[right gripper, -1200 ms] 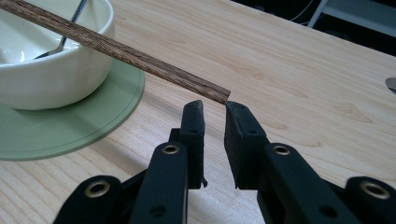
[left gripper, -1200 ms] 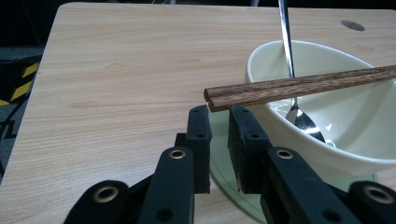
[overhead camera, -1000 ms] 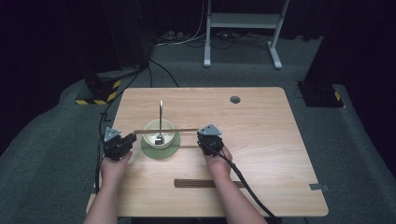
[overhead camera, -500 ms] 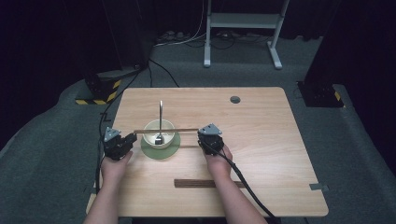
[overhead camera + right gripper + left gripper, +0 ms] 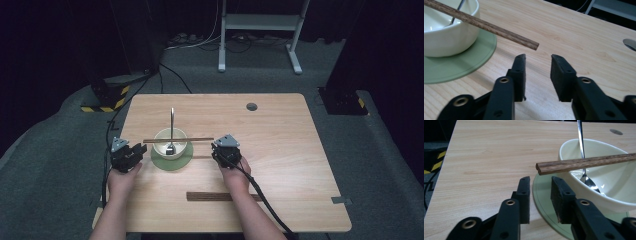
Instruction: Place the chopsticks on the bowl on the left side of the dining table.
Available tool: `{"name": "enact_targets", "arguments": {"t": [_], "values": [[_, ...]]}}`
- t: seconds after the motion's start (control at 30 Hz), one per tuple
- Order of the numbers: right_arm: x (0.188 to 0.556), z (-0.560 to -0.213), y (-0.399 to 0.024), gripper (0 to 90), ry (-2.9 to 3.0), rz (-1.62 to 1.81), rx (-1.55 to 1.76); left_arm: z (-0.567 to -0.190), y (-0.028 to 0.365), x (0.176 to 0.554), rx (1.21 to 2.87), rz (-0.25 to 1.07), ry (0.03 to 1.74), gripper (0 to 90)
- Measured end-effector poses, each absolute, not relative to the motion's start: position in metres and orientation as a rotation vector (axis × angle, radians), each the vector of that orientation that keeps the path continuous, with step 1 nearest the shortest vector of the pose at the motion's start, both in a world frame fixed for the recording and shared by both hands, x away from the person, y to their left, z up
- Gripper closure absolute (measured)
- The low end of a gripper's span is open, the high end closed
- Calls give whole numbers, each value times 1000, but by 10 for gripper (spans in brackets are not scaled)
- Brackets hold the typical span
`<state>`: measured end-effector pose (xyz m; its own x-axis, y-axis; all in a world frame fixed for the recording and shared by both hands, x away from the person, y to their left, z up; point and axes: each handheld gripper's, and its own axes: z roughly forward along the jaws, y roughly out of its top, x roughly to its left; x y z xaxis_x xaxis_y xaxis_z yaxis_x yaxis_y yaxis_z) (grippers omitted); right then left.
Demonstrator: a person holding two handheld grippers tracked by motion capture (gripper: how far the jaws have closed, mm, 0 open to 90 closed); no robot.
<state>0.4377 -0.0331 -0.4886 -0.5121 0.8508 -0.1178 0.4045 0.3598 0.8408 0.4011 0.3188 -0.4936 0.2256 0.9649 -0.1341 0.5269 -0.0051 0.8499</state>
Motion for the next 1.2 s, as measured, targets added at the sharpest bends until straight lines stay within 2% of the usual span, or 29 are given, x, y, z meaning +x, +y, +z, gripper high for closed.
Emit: {"name": "enact_targets", "arguments": {"t": [0.27,0.43,0.47,0.67,0.83,1.0,1.2], "values": [[427,-491,-56,463,2095,1074,1112,-496,311,385,1741,642,1371,534],[420,-492,-81,404,2098,1054,1131,-500,297,370,1878,604,1338,446],[419,-492,-87,396,2094,1054,1142,-504,291,365,1889,564,1324,445],[408,-495,-134,329,2076,939,1208,-518,264,356,2019,470,1294,375],[399,-503,-192,326,2026,899,1278,-525,246,351,2045,522,1236,280],[387,-512,-252,310,2029,879,1409,-528,245,349,2013,545,1234,260],[375,-522,-286,261,2057,873,1472,-528,242,346,1993,562,1269,264]]}}
